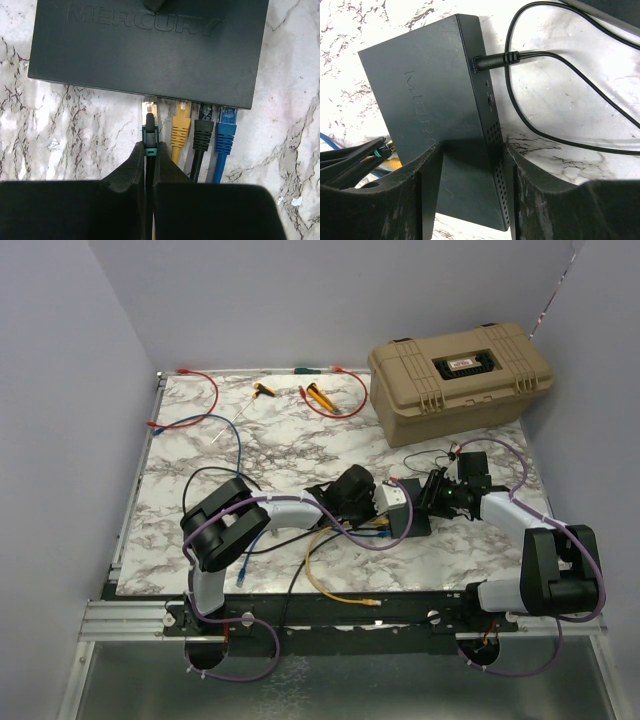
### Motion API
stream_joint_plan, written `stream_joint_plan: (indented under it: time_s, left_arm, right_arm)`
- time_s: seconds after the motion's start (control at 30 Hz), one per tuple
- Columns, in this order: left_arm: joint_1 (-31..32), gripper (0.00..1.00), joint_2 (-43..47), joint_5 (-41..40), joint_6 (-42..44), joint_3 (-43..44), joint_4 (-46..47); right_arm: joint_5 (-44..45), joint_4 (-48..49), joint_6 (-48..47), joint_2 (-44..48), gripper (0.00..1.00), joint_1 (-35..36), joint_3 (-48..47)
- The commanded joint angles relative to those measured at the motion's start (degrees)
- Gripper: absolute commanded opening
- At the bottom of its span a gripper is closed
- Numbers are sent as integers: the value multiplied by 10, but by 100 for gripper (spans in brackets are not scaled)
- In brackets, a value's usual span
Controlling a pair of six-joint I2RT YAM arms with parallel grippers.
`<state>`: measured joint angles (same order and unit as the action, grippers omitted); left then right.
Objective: Insert the plug into the switch port
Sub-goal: Insert the connector into the switch port.
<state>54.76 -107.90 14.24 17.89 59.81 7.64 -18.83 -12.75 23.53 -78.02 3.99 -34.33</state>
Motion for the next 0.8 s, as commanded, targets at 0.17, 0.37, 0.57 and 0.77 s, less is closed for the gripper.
stream_joint_plan:
  time_s: [0.17, 0.37, 0.57, 0.77]
  left_arm:
    - [15, 0, 4, 127, 34, 6, -13]
    - [15, 0, 5, 127, 46, 7, -20]
    - [14, 0, 15, 136, 52, -1, -19]
    - [12, 0, 33, 139, 52, -15, -13]
  right_arm:
    - [-44, 19, 3, -11, 50, 5, 12]
    - [-44, 23, 3, -13, 49, 4, 11]
    - [-45, 26, 5, -18, 47, 4, 11]
    - [-42, 27, 7, -20, 46, 4, 14]
